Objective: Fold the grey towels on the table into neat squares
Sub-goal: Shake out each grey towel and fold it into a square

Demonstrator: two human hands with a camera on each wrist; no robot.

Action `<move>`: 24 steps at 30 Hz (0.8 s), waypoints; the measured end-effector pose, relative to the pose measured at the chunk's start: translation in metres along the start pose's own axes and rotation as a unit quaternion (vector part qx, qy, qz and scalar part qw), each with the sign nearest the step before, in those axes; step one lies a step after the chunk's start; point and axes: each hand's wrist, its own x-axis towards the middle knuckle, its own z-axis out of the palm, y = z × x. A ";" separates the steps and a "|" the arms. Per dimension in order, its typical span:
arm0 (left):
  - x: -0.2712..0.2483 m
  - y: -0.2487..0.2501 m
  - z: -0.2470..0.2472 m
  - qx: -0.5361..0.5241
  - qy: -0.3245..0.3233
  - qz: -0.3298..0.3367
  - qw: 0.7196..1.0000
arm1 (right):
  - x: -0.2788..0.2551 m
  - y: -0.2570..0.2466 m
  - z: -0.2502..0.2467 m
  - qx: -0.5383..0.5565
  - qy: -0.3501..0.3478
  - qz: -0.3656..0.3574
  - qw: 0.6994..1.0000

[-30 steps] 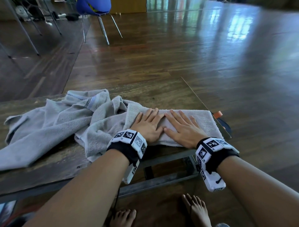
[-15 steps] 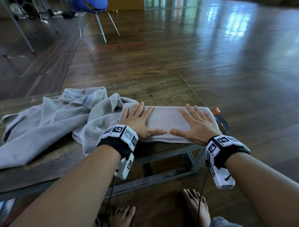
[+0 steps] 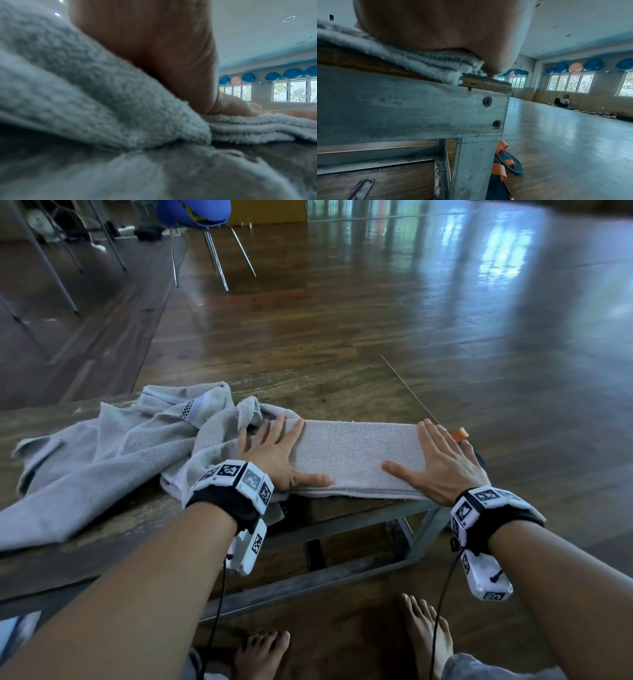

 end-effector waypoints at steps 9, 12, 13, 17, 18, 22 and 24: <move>-0.019 -0.014 -0.007 -0.088 0.137 -0.001 0.987 | -0.003 -0.040 -0.018 -0.014 0.011 -0.041 0.999; -0.022 -0.005 -0.017 -0.095 0.242 -0.053 0.964 | -0.006 -0.079 -0.016 0.014 0.017 -0.107 0.994; -0.023 -0.003 -0.019 -0.087 0.262 -0.075 0.958 | -0.007 -0.092 -0.013 0.015 0.005 -0.125 0.992; -0.030 -0.002 -0.017 -0.119 0.219 -0.128 0.960 | -0.011 -0.123 0.007 0.008 -0.084 -0.138 0.987; -0.030 -0.003 -0.016 -0.124 0.195 -0.134 0.964 | -0.011 -0.126 0.012 0.003 -0.101 -0.130 0.986; -0.030 -0.008 -0.014 -0.143 0.173 -0.136 0.965 | -0.011 -0.130 0.019 -0.009 -0.111 -0.120 0.987; -0.032 -0.009 -0.014 -0.163 0.163 -0.129 0.965 | -0.010 -0.128 0.018 -0.005 -0.114 -0.121 0.986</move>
